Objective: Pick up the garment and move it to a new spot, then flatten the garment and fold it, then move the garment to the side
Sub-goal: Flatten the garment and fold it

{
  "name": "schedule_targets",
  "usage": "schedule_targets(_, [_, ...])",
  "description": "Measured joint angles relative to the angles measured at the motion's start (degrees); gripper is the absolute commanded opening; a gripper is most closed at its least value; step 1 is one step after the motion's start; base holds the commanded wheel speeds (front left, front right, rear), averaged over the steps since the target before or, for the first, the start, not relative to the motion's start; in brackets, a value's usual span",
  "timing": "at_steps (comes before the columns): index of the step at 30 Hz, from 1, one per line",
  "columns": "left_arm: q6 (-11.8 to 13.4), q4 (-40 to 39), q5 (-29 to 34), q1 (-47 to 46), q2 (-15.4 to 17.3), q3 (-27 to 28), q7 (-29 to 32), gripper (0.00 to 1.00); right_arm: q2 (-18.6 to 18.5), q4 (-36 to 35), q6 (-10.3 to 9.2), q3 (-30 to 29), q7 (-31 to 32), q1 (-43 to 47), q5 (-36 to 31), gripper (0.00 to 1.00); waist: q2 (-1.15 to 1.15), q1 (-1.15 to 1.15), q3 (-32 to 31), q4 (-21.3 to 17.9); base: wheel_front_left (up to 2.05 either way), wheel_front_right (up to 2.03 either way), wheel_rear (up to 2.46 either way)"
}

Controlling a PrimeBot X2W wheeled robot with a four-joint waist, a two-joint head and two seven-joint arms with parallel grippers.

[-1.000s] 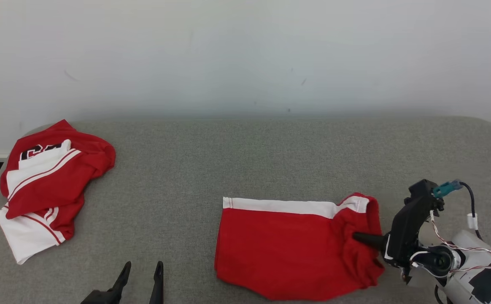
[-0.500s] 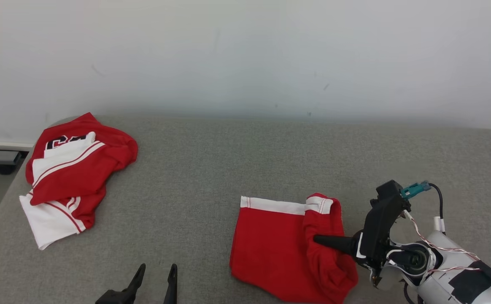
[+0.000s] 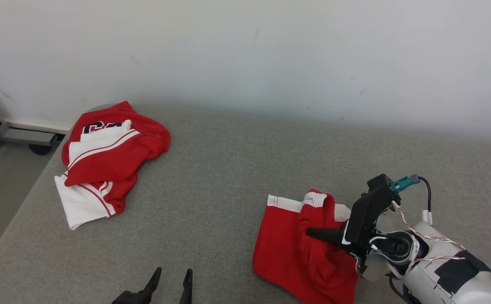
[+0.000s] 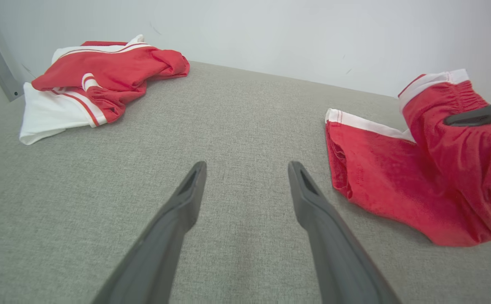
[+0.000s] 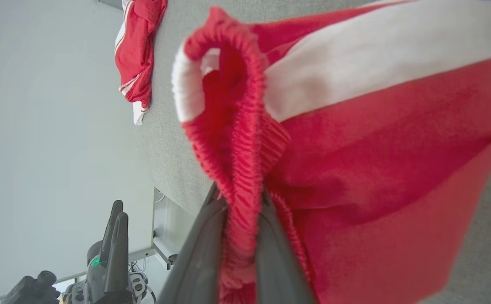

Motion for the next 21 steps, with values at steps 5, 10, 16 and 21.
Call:
schedule_targets(5, [0.0,0.1,0.0,-0.1,-0.4,-0.8,0.0,1.00,0.4,2.0,-1.77,-0.2,-0.1,-1.1,0.0,0.00,0.00,0.00,0.2,1.9,0.00,0.00,0.00])
schedule_targets(10, [0.0,0.1,0.0,-0.3,-0.6,-1.1,0.0,1.00,0.6,4.1,-2.63,-0.4,-0.6,-2.0,-0.2,0.00,0.00,0.00,0.6,3.3,0.00,0.00,0.00])
schedule_targets(16, [0.0,0.6,-0.1,-0.3,-0.7,-0.6,0.0,1.00,1.4,7.2,-3.19,0.6,-1.0,-3.0,-1.8,0.07,0.00,0.00,1.3,5.2,0.00,0.00,0.00])
schedule_targets(21, [0.0,0.7,-0.2,-0.2,-0.6,0.6,-0.3,1.00,2.6,8.4,-3.20,1.4,-1.0,-4.3,-2.2,1.00,0.00,0.00,1.2,5.0,0.00,0.00,0.00])
